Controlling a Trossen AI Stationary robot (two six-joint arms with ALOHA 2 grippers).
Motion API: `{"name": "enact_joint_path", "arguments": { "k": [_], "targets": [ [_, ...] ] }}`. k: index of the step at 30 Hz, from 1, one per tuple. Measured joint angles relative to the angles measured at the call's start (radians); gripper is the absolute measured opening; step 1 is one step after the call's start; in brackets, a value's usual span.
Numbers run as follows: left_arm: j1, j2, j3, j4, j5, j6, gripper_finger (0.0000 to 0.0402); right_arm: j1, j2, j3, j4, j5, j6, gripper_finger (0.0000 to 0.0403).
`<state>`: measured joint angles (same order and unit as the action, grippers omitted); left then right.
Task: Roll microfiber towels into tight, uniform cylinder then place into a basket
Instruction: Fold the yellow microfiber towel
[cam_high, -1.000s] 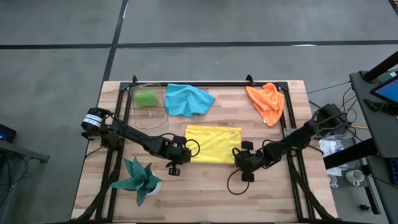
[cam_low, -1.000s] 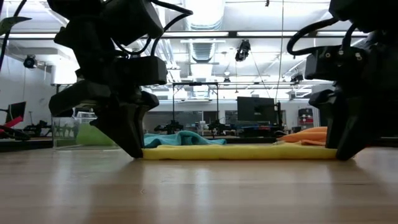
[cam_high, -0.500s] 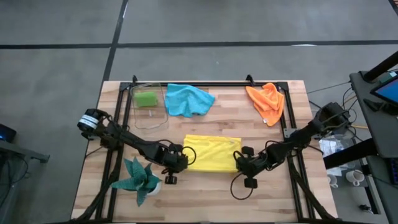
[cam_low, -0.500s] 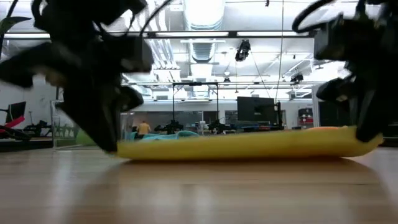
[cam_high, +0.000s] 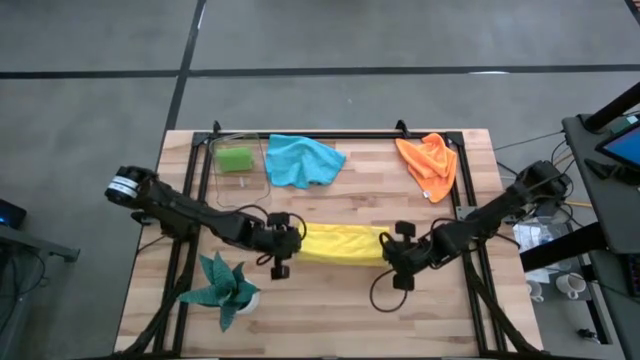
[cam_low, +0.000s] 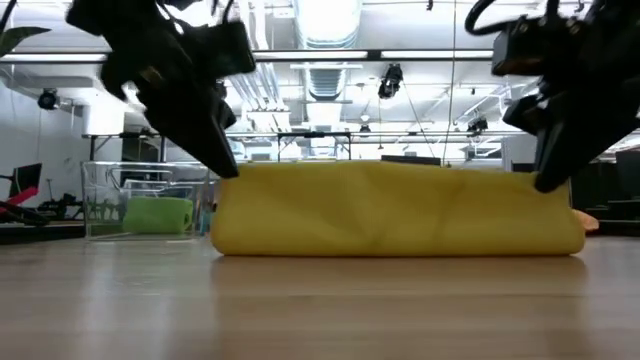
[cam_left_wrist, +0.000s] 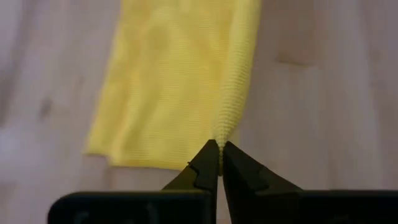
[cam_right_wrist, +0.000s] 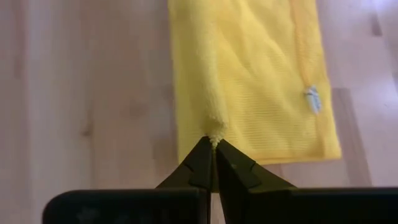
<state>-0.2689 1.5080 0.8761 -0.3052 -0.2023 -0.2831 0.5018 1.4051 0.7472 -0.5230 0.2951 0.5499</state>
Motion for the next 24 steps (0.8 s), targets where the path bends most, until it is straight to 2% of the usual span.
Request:
{"name": "enact_joint_path", "arguments": {
  "k": [8,11,24],
  "targets": [
    [0.075,0.055,-0.011,0.014,-0.135,-0.001,0.0000,-0.049,0.020,-0.023,0.006,0.050,0.009,0.0009],
    [0.089,0.068,-0.015,0.013,-0.143,-0.007,0.0000,-0.063,0.020,-0.031,0.005,0.083,0.026,0.0009],
    [0.098,0.133,-0.018,0.062,-0.147,-0.026,0.0000,-0.097,0.025,-0.064,0.021,0.096,0.045,0.0009]
  ]
}}
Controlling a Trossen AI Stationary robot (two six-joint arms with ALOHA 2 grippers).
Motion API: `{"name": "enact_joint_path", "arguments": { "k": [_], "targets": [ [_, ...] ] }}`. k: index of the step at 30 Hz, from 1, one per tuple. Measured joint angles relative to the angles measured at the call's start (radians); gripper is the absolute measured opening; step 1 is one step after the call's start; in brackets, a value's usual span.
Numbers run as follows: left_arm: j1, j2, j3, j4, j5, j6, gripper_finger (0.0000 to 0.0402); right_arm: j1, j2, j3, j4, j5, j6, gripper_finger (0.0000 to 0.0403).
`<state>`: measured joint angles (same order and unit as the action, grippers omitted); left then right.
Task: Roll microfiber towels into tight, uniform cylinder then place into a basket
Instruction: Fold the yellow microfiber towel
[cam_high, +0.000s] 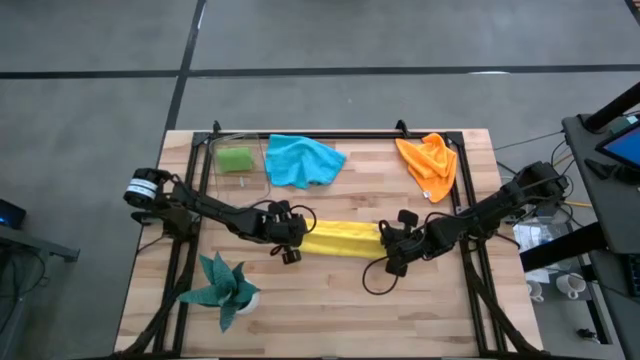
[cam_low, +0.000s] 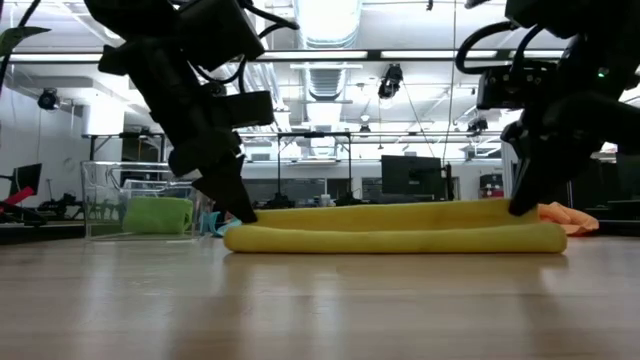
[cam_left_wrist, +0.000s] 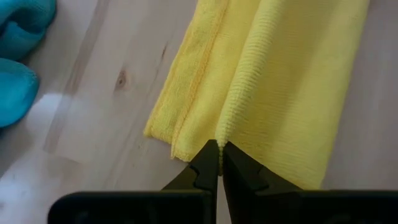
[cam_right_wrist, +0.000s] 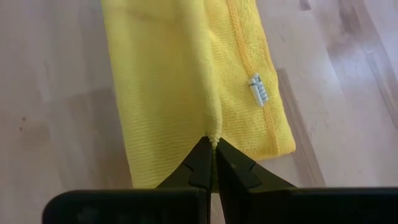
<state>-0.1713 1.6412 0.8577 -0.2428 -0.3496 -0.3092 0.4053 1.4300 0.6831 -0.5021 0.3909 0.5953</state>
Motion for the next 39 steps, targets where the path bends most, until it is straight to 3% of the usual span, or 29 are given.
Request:
{"name": "enact_joint_path", "arguments": {
  "k": [8,13,17,24,27,33,39],
  "targets": [
    [0.005,0.000,0.000,0.003,-0.028,0.000,0.0018,0.000,0.000,-0.001,0.012,0.029,0.033,0.0032],
    [0.018,0.000,0.000,-0.002,-0.056,0.022,0.0077,0.000,0.000,-0.001,0.002,0.082,0.033,0.0093],
    [0.030,-0.010,0.000,-0.014,-0.105,0.062,0.0131,0.000,-0.001,-0.001,-0.037,0.184,0.034,0.0148],
    [0.037,-0.117,0.000,-0.056,-0.213,0.114,0.0199,0.000,-0.008,0.020,-0.116,0.265,0.052,0.0209],
    [0.034,-0.157,0.000,-0.018,-0.153,0.149,0.0209,0.014,-0.009,0.020,-0.114,0.262,0.064,0.0216],
    [0.025,-0.130,-0.075,0.241,0.212,0.242,0.0209,0.061,-0.008,0.014,-0.045,0.191,0.060,0.0215],
    [0.022,-0.055,-0.111,0.296,0.226,0.271,0.0196,0.109,-0.008,0.005,0.107,0.102,-0.016,0.0215]
  ]
}}
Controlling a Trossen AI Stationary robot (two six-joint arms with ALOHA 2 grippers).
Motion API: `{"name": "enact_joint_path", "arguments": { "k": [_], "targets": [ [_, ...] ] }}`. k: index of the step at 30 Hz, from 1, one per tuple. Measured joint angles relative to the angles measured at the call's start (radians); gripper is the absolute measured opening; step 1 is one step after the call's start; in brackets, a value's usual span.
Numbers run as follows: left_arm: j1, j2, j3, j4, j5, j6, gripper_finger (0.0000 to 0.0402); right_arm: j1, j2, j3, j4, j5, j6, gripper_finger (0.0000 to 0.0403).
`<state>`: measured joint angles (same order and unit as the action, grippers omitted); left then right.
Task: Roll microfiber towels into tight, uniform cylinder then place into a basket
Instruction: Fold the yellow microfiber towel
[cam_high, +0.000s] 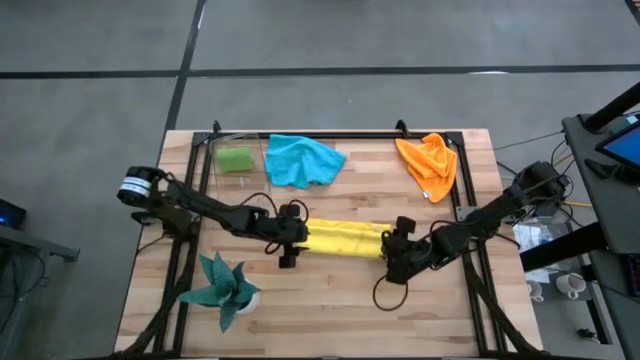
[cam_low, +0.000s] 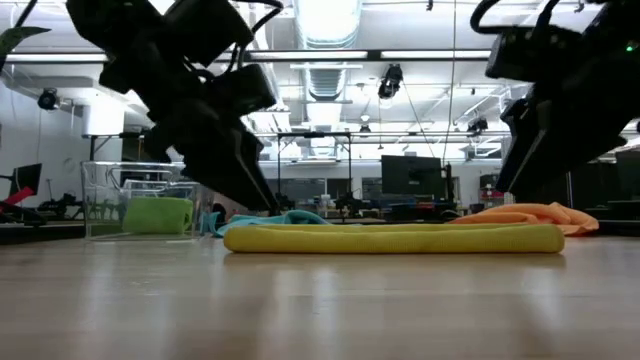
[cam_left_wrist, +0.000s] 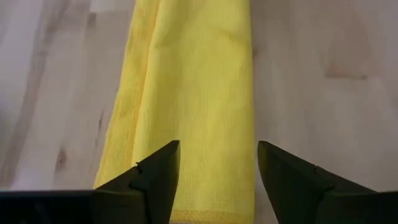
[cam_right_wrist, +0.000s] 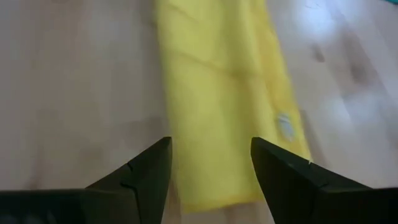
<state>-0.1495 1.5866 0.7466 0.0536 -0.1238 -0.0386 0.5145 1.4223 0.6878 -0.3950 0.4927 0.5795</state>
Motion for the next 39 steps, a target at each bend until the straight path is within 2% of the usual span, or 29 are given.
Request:
{"name": "enact_joint_path", "arguments": {
  "k": [10,21,27,34,39],
  "targets": [
    [-0.023,0.002,-0.044,0.001,0.003,0.002,0.0171,0.004,0.000,-0.037,0.041,-0.003,0.000,0.0215],
    [-0.054,0.092,-0.043,0.034,0.002,-0.008,0.0170,0.004,0.000,-0.039,0.047,-0.002,0.003,0.0215],
    [-0.080,0.100,-0.035,0.032,-0.001,-0.034,0.0170,0.004,0.000,-0.039,0.047,-0.006,0.003,0.0215],
    [-0.096,0.098,-0.035,0.025,0.004,-0.086,0.0170,0.004,0.001,-0.048,0.047,-0.114,-0.010,0.0214],
    [-0.097,0.098,-0.035,0.025,-0.003,-0.086,0.0170,0.004,0.001,-0.079,0.116,-0.132,-0.049,0.0214]
  ]
}}
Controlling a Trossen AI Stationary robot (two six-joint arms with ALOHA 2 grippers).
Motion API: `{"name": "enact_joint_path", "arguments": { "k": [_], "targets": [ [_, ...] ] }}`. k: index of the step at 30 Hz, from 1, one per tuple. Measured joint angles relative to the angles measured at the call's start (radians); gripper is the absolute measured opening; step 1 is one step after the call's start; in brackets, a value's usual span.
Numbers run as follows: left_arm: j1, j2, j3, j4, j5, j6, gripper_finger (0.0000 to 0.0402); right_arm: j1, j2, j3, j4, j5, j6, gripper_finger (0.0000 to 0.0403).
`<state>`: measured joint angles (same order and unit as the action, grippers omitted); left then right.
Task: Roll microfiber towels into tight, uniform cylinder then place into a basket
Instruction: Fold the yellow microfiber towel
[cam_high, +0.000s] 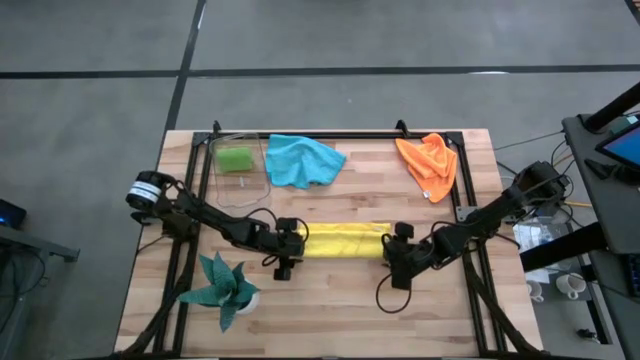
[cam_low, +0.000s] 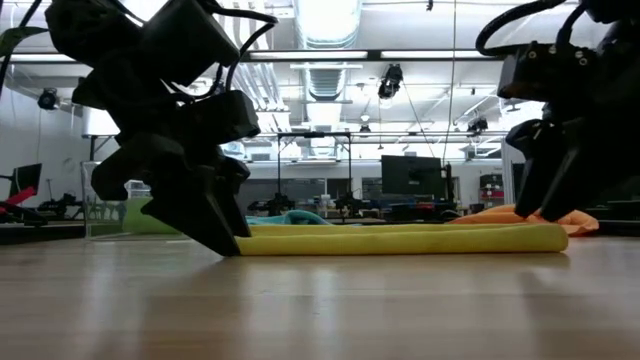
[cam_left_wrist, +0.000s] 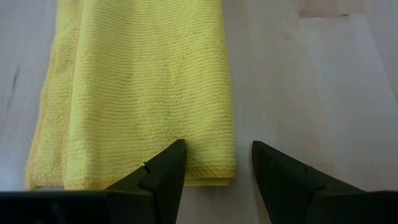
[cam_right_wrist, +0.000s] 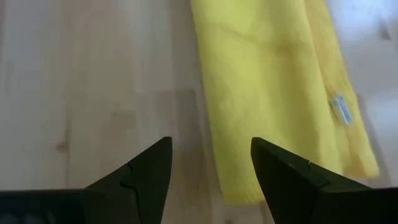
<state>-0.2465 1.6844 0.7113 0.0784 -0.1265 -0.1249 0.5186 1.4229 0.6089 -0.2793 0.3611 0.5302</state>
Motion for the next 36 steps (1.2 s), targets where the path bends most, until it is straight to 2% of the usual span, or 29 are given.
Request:
{"name": "enact_joint_path", "arguments": {
  "k": [4,21,25,29,32,36],
  "targets": [
    [-0.001,0.000,0.000,0.000,-0.005,-0.001,0.0170,0.000,0.000,-0.036,0.111,0.000,-0.048,0.0214],
    [-0.007,0.001,-0.001,-0.007,-0.013,0.000,0.0170,0.000,-0.001,-0.135,0.114,0.009,-0.007,0.0209],
    [-0.009,0.001,-0.001,-0.008,-0.013,0.000,0.0170,0.000,-0.001,-0.134,0.111,0.009,-0.018,0.0170],
    [-0.022,0.001,-0.001,-0.011,-0.016,-0.012,0.0153,-0.001,-0.001,-0.134,0.104,0.016,-0.020,0.0091],
    [-0.035,0.001,-0.001,-0.015,-0.016,-0.046,0.0109,0.000,-0.001,-0.134,0.106,0.016,-0.010,0.0026],
    [-0.058,0.001,-0.002,-0.016,-0.013,-0.081,0.0024,0.000,-0.001,-0.131,0.106,0.007,0.015,0.0013]
  ]
}}
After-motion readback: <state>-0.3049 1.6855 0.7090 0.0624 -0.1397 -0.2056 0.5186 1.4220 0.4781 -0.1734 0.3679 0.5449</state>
